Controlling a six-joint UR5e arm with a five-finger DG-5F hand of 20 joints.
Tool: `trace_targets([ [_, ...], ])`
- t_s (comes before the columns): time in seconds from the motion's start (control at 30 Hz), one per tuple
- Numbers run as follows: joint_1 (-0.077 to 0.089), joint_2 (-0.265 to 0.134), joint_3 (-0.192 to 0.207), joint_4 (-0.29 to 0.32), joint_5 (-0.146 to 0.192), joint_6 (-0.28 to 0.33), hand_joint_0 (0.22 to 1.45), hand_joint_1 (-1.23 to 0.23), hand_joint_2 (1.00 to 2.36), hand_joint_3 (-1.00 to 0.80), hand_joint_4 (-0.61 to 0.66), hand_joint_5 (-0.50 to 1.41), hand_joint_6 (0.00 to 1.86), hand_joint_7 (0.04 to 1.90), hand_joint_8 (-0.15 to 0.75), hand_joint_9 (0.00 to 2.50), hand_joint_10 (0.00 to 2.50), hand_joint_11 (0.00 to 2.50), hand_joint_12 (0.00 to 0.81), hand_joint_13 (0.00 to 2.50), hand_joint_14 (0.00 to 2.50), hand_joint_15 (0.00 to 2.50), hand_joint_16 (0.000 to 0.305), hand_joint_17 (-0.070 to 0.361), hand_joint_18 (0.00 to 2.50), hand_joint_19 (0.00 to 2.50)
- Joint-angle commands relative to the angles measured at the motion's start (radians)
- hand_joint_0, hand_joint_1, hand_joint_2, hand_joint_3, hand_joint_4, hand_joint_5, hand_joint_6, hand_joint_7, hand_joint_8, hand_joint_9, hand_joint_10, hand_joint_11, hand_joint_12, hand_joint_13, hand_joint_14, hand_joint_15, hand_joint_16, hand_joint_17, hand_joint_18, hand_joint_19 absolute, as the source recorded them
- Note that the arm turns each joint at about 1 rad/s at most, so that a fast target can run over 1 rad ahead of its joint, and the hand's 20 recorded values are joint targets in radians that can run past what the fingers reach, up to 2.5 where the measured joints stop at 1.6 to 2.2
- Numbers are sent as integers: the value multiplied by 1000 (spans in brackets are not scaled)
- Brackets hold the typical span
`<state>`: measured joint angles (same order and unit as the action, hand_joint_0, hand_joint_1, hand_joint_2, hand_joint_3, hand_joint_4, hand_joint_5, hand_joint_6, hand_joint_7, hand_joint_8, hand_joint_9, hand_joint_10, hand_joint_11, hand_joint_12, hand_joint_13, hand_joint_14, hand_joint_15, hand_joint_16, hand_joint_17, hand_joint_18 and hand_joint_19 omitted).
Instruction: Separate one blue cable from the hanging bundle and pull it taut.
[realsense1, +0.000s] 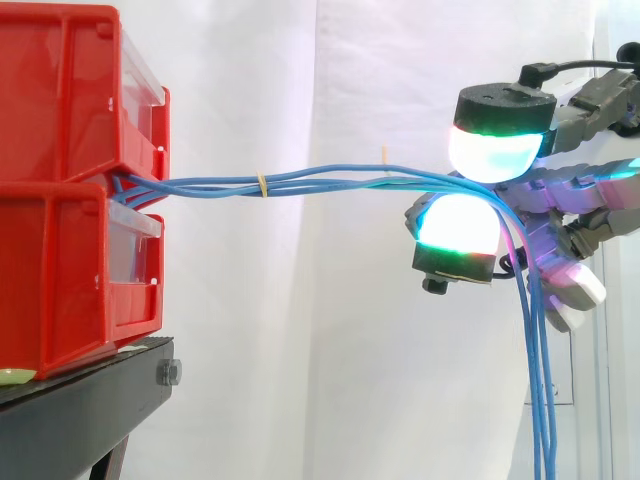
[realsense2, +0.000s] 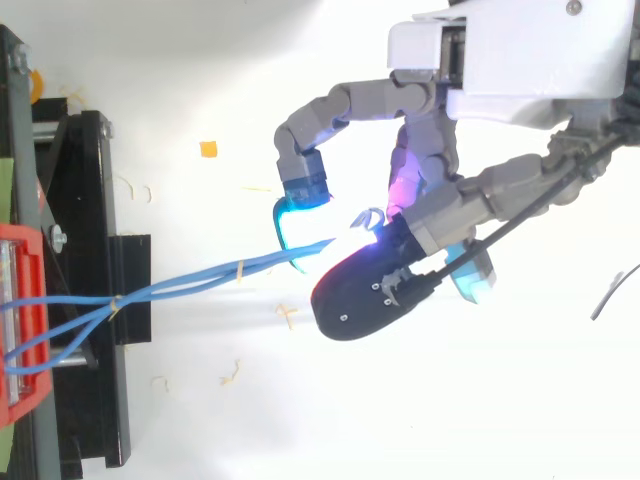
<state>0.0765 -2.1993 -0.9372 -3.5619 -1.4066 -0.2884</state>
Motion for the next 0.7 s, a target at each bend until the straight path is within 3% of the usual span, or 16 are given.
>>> trace_targets([
  [0.0,0,0,-2,0,0,0,537,-607,1000,-500,69,140,504,1274,93,1860,9,186,236,1262,16,394,55,123,879,606],
  [0.3,0,0,-2,0,0,0,664,-556,1000,-500,45,141,504,1261,65,1877,8,181,223,1268,15,393,49,111,883,616],
  [0.67,0,1,-2,0,0,0,753,-714,1015,-319,41,142,504,1259,76,1894,10,224,234,1264,15,395,47,105,885,628],
])
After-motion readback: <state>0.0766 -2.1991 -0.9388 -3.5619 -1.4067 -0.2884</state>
